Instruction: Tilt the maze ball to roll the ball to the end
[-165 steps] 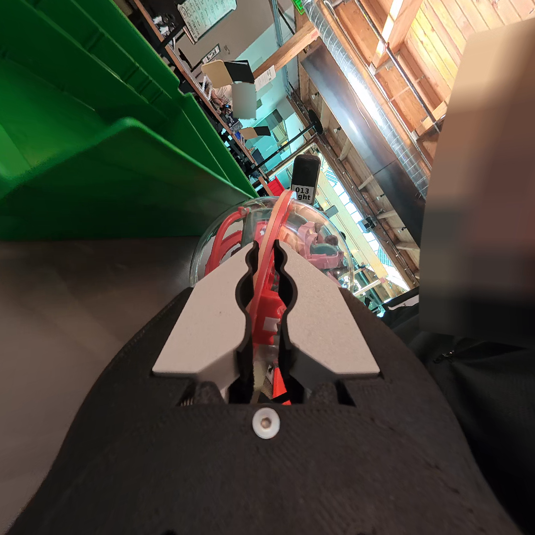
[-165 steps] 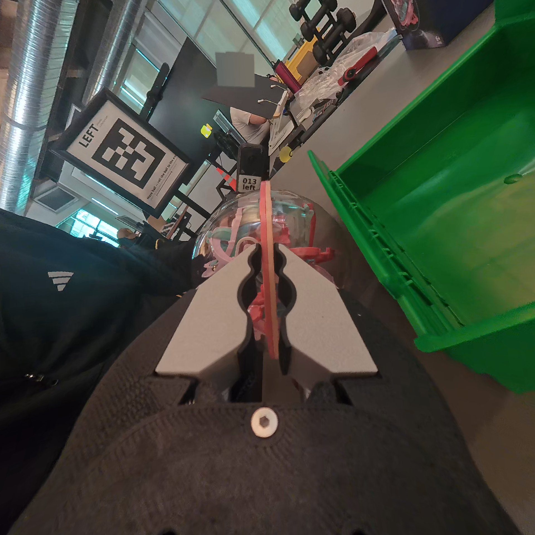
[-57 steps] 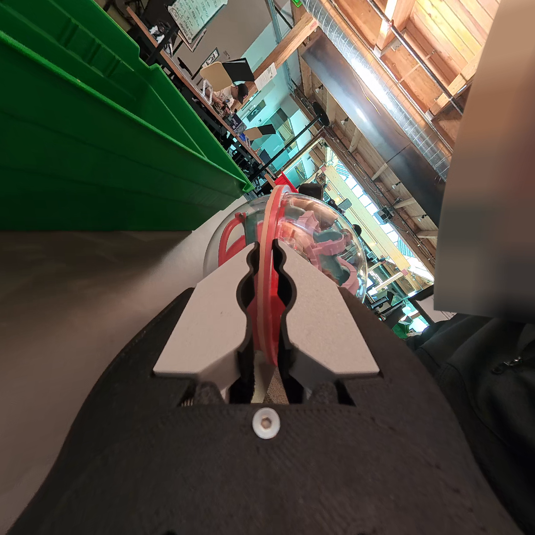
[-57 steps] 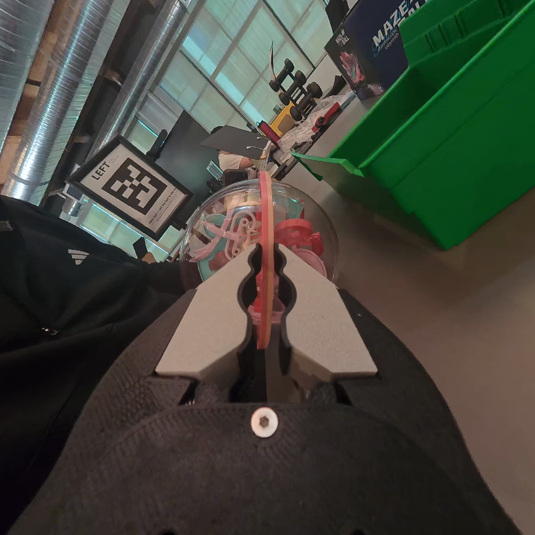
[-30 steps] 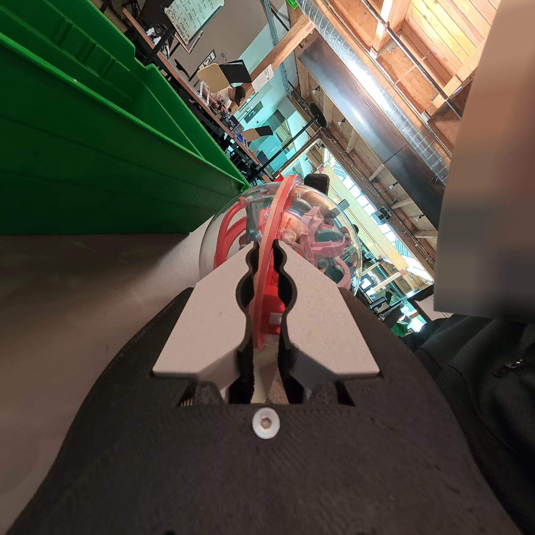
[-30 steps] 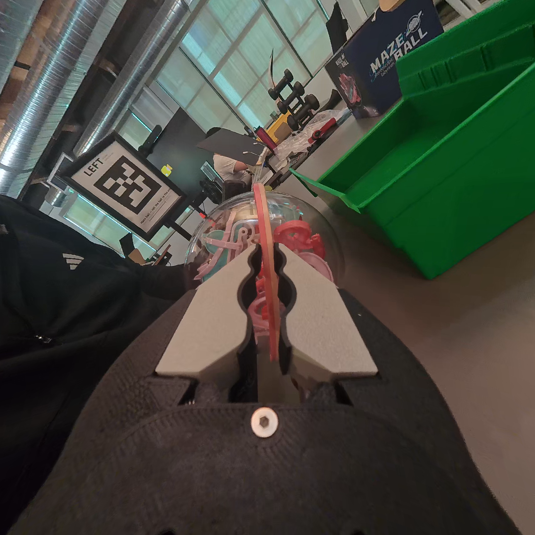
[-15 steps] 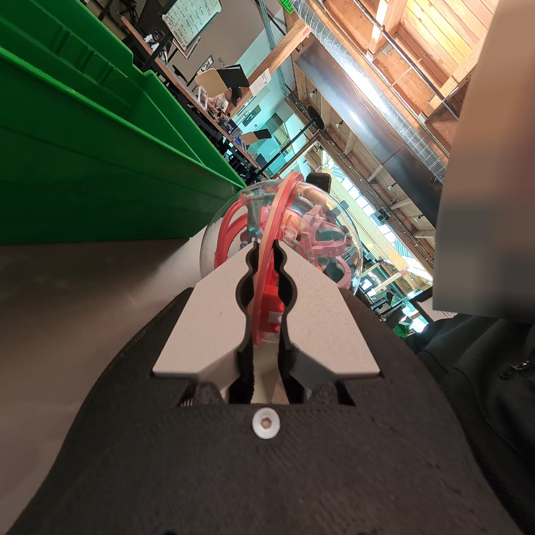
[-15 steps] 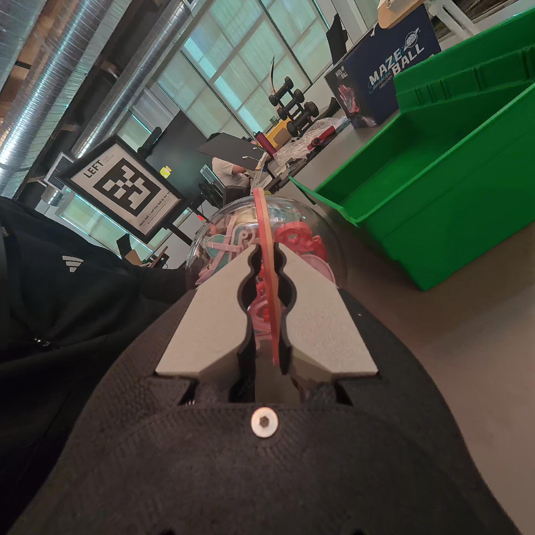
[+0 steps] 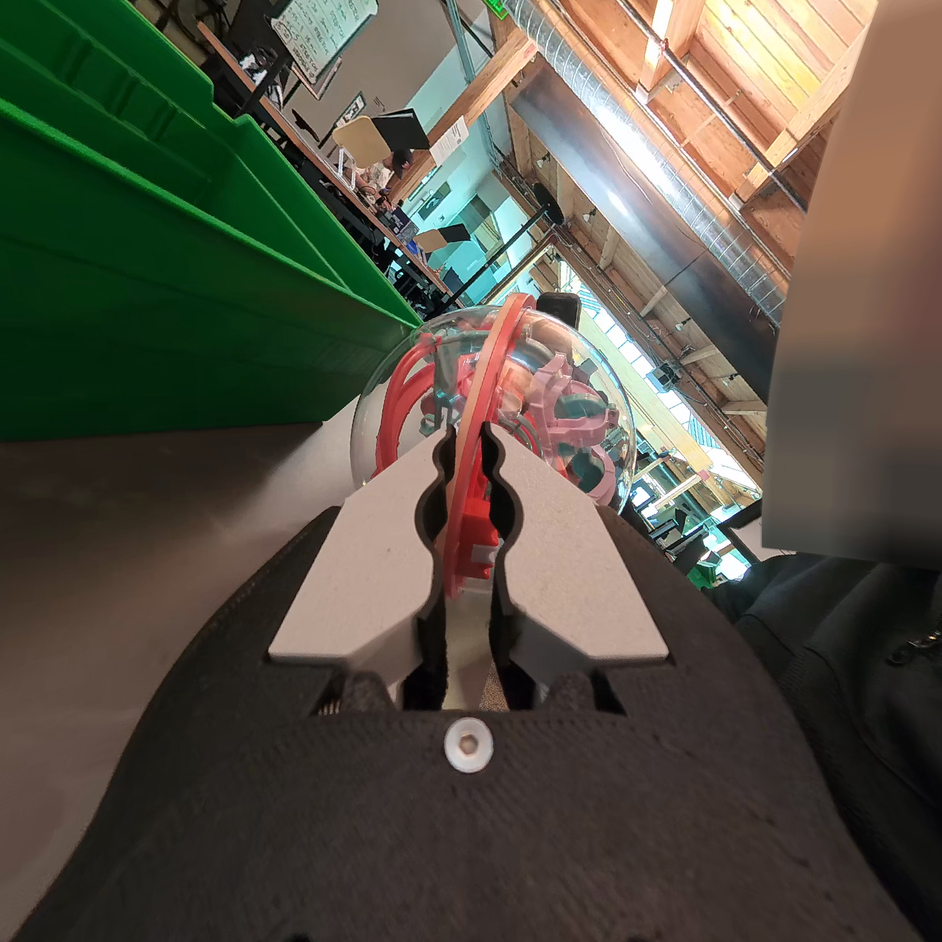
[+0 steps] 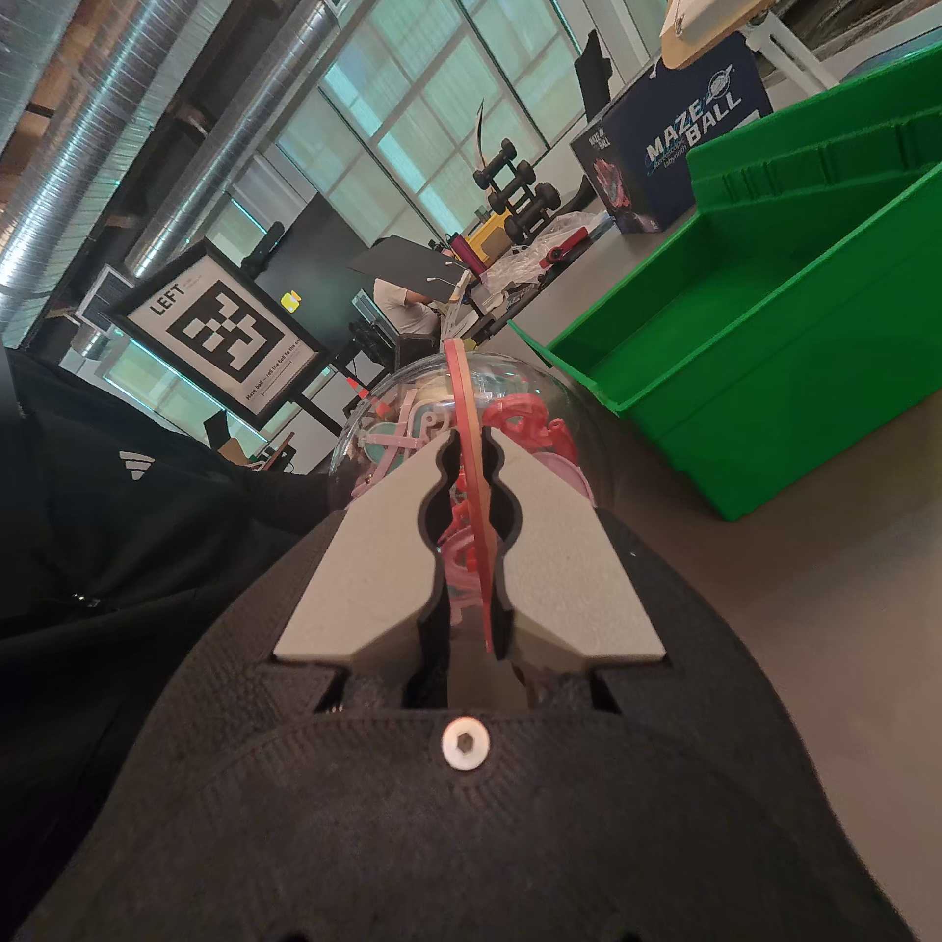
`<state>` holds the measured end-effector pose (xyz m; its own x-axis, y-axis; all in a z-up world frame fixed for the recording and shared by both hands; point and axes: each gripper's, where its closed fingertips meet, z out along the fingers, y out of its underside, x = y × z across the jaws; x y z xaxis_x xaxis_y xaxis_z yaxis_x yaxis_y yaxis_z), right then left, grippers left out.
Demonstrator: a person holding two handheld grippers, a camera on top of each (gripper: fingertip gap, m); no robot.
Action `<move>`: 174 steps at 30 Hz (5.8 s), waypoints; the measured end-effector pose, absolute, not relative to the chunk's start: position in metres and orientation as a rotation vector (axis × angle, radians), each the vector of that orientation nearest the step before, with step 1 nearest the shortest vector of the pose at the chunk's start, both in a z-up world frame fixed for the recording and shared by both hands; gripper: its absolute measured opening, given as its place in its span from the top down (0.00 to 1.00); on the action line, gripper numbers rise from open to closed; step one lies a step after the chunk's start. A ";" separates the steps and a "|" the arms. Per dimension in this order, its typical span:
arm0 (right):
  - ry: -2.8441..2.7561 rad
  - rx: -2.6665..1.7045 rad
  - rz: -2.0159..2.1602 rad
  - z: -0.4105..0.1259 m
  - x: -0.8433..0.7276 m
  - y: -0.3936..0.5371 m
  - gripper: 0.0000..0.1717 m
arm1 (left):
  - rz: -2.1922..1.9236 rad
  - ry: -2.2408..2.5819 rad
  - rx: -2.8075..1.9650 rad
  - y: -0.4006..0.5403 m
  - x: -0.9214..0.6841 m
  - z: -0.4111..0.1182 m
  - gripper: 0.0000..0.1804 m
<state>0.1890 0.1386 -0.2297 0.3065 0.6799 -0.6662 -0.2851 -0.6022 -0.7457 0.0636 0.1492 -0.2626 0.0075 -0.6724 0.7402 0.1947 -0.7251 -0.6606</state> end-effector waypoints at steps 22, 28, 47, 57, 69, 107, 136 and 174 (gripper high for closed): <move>-0.291 -1.801 1.469 -0.239 0.200 0.143 0.96 | -1.816 0.477 -1.722 0.146 0.073 -0.266 0.96; -0.235 -1.842 1.521 -0.251 0.203 0.145 0.96 | -1.839 0.416 -1.854 0.133 0.075 -0.272 0.96; -0.126 -1.820 1.545 -0.260 0.211 0.150 0.95 | -1.887 0.516 -1.903 0.124 0.082 -0.261 0.96; -0.073 -1.853 1.471 -0.265 0.213 0.142 0.95 | -1.941 0.567 -1.889 0.114 0.083 -0.258 0.96; -0.043 -1.961 1.328 -0.272 0.209 0.115 0.95 | -1.925 0.647 -1.859 0.117 0.078 -0.247 0.96; -0.082 -1.811 1.118 -0.204 0.201 0.097 0.96 | -2.036 0.679 -1.593 0.109 0.057 -0.214 0.96; -0.687 -0.981 0.617 0.034 0.169 0.024 0.96 | -1.051 1.254 -0.655 0.034 0.025 0.024 0.97; -0.522 -1.402 0.893 -0.148 0.096 0.096 1.00 | -1.088 1.410 -1.180 0.079 0.032 -0.157 0.97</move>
<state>0.0958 0.0958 -0.1478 0.5878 0.7869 -0.1876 -0.2228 -0.0654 -0.9727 0.0320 0.0795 -0.1573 -0.0671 -0.9899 -0.1249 -0.1297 0.1328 -0.9826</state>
